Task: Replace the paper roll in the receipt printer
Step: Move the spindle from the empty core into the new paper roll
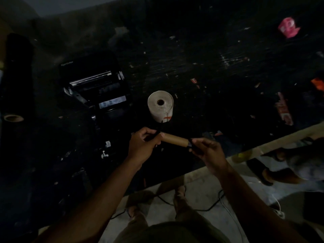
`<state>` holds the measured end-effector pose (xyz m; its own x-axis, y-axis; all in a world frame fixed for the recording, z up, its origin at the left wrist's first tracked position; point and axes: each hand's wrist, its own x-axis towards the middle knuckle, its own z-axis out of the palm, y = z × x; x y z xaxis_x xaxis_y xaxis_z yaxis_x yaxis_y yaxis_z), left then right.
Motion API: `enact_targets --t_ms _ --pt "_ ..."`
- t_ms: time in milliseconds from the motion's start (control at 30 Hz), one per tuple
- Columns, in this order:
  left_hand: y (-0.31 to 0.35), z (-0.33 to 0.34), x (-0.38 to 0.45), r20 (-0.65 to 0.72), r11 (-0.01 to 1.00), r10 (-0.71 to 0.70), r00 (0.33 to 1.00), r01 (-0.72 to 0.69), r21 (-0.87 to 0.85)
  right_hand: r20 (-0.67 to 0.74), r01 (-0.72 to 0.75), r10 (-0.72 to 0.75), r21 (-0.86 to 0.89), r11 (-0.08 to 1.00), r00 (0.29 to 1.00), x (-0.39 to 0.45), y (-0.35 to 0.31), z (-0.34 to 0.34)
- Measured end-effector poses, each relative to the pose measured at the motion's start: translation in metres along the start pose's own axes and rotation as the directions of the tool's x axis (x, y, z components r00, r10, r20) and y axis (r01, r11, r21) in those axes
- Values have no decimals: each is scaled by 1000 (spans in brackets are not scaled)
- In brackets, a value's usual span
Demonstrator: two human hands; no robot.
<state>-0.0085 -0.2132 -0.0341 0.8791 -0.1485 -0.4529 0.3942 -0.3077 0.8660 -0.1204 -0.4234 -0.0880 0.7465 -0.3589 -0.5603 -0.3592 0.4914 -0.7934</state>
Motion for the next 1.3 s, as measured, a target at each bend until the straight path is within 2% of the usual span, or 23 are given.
enact_targets --t_ms 133,233,333,433,533,667,767,900,1000,1167,1233,1300 --pt "8 -7 9 -24 997 -27 999 25 -77 -104 53 -48 46 998 993 1 -13 -29" --pt "14 -10 16 -91 997 12 996 -19 -76 -209 125 -106 80 989 972 5 -23 -55" --pt "18 -5 20 -119 996 93 989 -92 17 -289 195 -176 39 980 941 15 -25 -72" --pt "17 13 21 3 974 137 991 -135 182 -316 240 -241 -45 970 917 29 -22 -66" --pt "5 38 25 95 948 49 994 -77 310 -360 210 -244 -131 969 900 46 -17 -49" --pt "-16 58 37 66 919 -51 996 21 394 -396 179 -294 -300 937 870 62 -1 -36" --pt "-30 63 47 -19 916 -122 992 120 382 -381 86 -329 -532 842 864 59 -1 -28" --pt "-33 68 50 -119 938 -162 980 191 289 -293 56 -458 -792 609 839 54 5 -22" --pt "-34 67 51 -151 922 -88 985 138 361 -246 5 -454 -875 484 857 52 10 -20" --pt "-31 65 50 -94 867 8 996 40 496 -219 10 -446 -890 457 868 50 13 -16" --pt "-27 65 43 -90 815 109 990 -37 578 -225 12 -449 -885 466 865 50 15 -16" --pt "-17 69 30 -74 792 248 966 -159 589 -228 18 -458 -882 471 859 51 16 -17"
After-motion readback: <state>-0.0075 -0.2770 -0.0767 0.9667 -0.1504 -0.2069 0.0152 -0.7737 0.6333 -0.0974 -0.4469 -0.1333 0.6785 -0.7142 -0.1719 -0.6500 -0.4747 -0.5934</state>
